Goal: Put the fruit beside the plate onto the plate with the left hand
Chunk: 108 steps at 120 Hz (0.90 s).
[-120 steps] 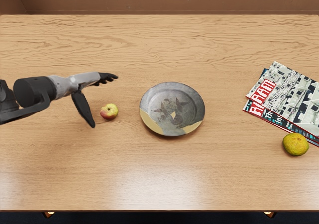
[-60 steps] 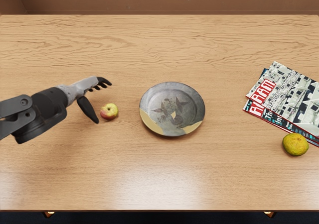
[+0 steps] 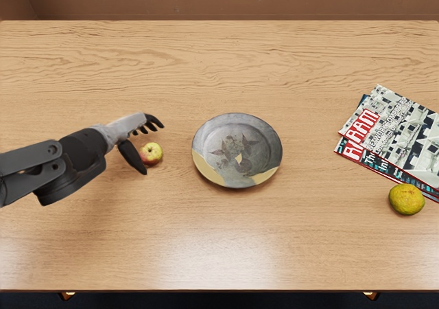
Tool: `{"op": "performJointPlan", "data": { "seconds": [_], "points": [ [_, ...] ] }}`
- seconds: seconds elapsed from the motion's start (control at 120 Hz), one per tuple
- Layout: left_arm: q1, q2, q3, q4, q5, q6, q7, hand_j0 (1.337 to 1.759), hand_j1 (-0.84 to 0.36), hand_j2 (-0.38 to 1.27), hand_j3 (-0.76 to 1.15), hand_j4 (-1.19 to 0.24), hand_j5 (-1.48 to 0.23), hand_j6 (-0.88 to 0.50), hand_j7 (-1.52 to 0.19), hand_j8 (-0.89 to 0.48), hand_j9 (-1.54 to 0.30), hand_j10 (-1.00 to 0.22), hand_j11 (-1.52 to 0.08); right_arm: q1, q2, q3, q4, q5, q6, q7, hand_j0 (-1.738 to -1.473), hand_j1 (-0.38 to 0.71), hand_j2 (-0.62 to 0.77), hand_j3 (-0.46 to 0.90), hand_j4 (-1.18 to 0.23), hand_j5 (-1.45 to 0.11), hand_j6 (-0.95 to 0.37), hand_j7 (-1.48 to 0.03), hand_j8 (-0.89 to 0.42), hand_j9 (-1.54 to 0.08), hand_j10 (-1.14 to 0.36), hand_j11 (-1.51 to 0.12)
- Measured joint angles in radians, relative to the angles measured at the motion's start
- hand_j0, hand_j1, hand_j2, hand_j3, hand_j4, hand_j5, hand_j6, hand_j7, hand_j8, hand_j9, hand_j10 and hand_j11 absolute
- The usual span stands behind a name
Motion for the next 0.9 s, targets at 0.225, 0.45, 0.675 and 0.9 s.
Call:
{"op": "performJointPlan", "data": {
  "seconds": [0.225,0.45,0.675,0.9],
  "points": [
    [-0.007,-0.006,0.001,-0.005,0.001,-0.001,0.043,1.658,-0.05,0.07,0.0,-0.34,-0.44,-0.34,-0.44,-0.34,-0.44,-0.34,-0.44,0.001,0.0,0.0,0.0,0.0,-0.001,0.001,-1.658,-0.35,0.0,0.0,0.0,0.0,0.0,0.0,0.0,0.0,0.0,0.0],
    [-0.014,-0.022,0.002,-0.007,0.0,-0.002,0.06,1.658,-0.1,0.08,0.0,-0.38,-0.49,-0.38,-0.49,-0.38,-0.49,-0.38,-0.49,0.001,0.0,0.0,0.0,0.0,-0.001,0.002,-1.658,-0.35,0.0,0.0,0.0,0.0,0.0,0.0,0.0,0.0,0.0,0.0],
    [-0.024,-0.023,0.009,-0.006,0.0,-0.005,0.062,1.658,-0.14,0.09,0.0,-0.41,-0.53,-0.41,-0.53,-0.41,-0.53,-0.41,-0.53,0.002,0.0,0.0,0.0,-0.001,-0.001,0.002,-1.658,-0.35,0.0,0.0,0.0,0.0,0.0,0.0,0.0,0.0,0.0,0.0],
    [-0.03,-0.056,0.024,-0.005,0.0,-0.006,0.062,1.658,-0.19,0.09,0.0,-0.45,-0.58,-0.45,-0.58,-0.45,-0.58,-0.45,-0.58,0.006,0.0,-0.001,0.0,-0.001,-0.001,0.002,-1.658,-0.35,0.0,0.0,0.0,0.0,0.0,0.0,0.0,0.0,0.0,0.0]
  ]
}}
